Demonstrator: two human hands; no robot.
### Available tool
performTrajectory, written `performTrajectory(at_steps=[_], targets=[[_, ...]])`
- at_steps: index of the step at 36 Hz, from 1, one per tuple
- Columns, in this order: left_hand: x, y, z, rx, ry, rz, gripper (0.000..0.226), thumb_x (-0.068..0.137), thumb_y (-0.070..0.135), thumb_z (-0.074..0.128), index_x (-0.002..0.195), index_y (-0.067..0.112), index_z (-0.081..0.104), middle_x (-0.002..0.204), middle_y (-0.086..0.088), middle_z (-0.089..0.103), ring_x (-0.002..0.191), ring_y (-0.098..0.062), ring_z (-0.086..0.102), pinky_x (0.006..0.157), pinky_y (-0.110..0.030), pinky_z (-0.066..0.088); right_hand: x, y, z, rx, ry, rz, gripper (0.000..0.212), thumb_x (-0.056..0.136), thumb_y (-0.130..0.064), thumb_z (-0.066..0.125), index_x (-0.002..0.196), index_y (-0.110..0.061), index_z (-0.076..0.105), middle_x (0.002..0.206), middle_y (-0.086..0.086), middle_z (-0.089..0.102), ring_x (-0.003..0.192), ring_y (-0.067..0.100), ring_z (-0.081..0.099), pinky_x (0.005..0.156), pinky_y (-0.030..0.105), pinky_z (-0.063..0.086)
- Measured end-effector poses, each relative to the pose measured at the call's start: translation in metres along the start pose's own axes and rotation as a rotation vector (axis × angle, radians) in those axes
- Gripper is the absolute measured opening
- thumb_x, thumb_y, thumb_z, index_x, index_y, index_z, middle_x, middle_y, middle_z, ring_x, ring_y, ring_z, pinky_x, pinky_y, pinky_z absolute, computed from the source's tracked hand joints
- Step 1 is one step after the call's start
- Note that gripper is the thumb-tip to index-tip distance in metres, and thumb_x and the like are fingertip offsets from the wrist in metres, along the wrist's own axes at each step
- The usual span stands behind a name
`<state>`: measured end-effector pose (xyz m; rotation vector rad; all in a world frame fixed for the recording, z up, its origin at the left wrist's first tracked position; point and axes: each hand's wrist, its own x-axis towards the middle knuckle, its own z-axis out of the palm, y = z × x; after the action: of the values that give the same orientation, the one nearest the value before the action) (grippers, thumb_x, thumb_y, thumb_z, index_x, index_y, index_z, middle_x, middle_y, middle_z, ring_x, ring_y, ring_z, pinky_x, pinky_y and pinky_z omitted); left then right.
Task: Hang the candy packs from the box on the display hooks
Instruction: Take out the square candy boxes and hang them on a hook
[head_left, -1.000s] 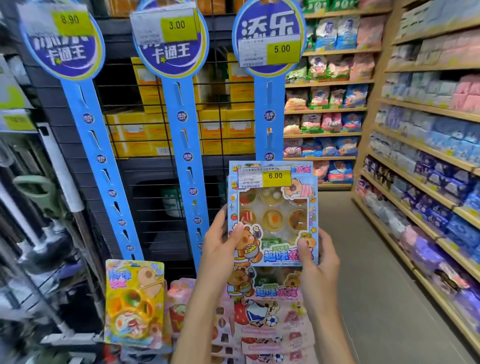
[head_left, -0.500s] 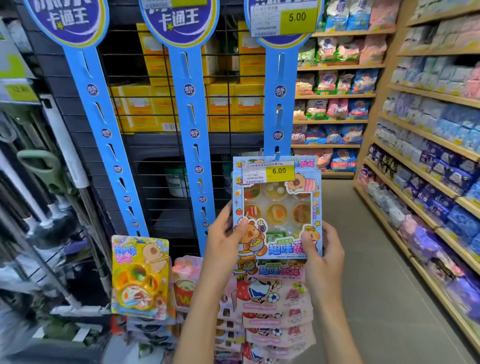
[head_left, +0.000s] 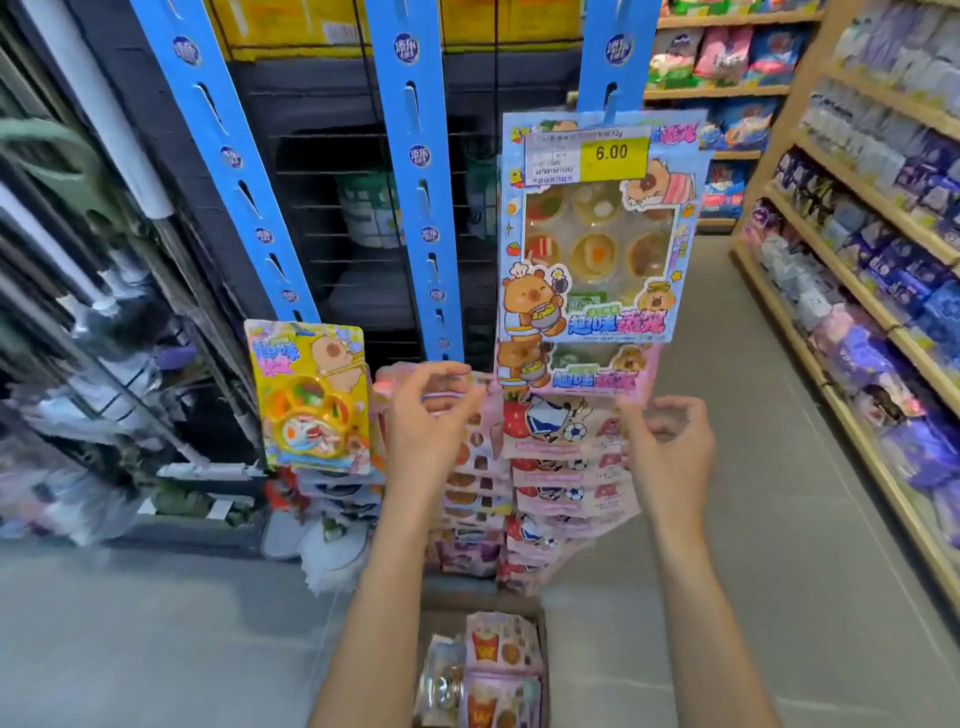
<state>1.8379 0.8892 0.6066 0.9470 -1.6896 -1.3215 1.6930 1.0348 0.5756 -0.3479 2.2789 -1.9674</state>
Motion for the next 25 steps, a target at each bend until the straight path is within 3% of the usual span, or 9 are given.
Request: performTrajectory(at_steps=[4,7,10,13,17,22,25], targets=[[-0.018,-0.042,-0.028,0.02,-0.05,-0.11,0.016,0.086,0.01,0.075,0.096,0.02,0.068,0.089,0.0,0.069,0.08,-0.001,0.066,0.069,-0.015,0.052,-0.026,0.039,0.009,-0.044,-0.085,0.112,0.02,0.067,-0.054,0.072,0.078,-0.039,0.065,0.071,0.005,0.068,0.066,0.033,0.068,0.067,0.059,0.057],[-0.034,-0.078,-0.049,0.043,-0.095,-0.204,0.017,0.086,0.007,0.075,0.099,0.016,0.068,0.086,-0.001,0.069,0.082,-0.009,0.068,0.071,-0.018,0.054,-0.055,0.065,0.017,-0.07,-0.159,0.196,0.02,0.068,-0.046,0.071,0.076,-0.029,0.066,0.074,0.013,0.068,0.063,0.035,0.065,0.066,0.059,0.058],[-0.051,-0.111,-0.067,0.048,-0.121,-0.29,0.015,0.088,0.002,0.071,0.098,0.011,0.068,0.085,-0.003,0.068,0.08,-0.01,0.066,0.065,-0.012,0.051,-0.087,0.089,0.024,-0.077,-0.229,0.248,0.007,0.082,-0.024,0.072,0.079,-0.025,0.065,0.075,0.014,0.067,0.06,0.023,0.063,0.062,0.048,0.058],[-0.063,-0.154,-0.08,0.079,-0.152,-0.386,0.014,0.087,0.003,0.072,0.097,0.012,0.068,0.082,-0.002,0.068,0.076,-0.01,0.066,0.063,-0.011,0.05,-0.114,0.124,0.035,-0.094,-0.329,0.338,0.016,0.094,-0.012,0.066,0.081,-0.022,0.062,0.075,0.01,0.063,0.048,0.006,0.058,0.052,0.027,0.052],[-0.084,-0.213,-0.089,0.105,-0.179,-0.524,0.011,0.087,0.001,0.071,0.094,0.009,0.067,0.076,-0.005,0.066,0.071,-0.017,0.064,0.056,-0.011,0.047,-0.146,0.173,0.046,-0.143,-0.4,0.454,0.019,0.094,-0.013,0.065,0.079,-0.023,0.063,0.073,0.004,0.065,0.058,0.015,0.059,0.063,0.033,0.052],[-0.109,-0.28,-0.096,0.131,-0.218,-0.669,0.017,0.091,0.001,0.066,0.085,0.017,0.067,0.077,-0.003,0.068,0.068,-0.015,0.065,0.051,-0.011,0.045,-0.17,0.236,0.057,-0.205,-0.485,0.556,0.012,0.097,-0.015,0.064,0.085,-0.014,0.065,0.073,0.008,0.065,0.056,0.013,0.059,0.05,0.021,0.051],[-0.118,-0.317,-0.095,0.152,-0.218,-0.717,0.024,0.093,-0.005,0.06,0.081,0.016,0.066,0.079,-0.006,0.067,0.073,-0.019,0.062,0.048,-0.011,0.044,-0.18,0.272,0.059,-0.235,-0.524,0.589,0.01,0.098,-0.015,0.063,0.095,-0.007,0.066,0.076,0.008,0.067,0.061,0.016,0.06,0.049,0.018,0.051]])
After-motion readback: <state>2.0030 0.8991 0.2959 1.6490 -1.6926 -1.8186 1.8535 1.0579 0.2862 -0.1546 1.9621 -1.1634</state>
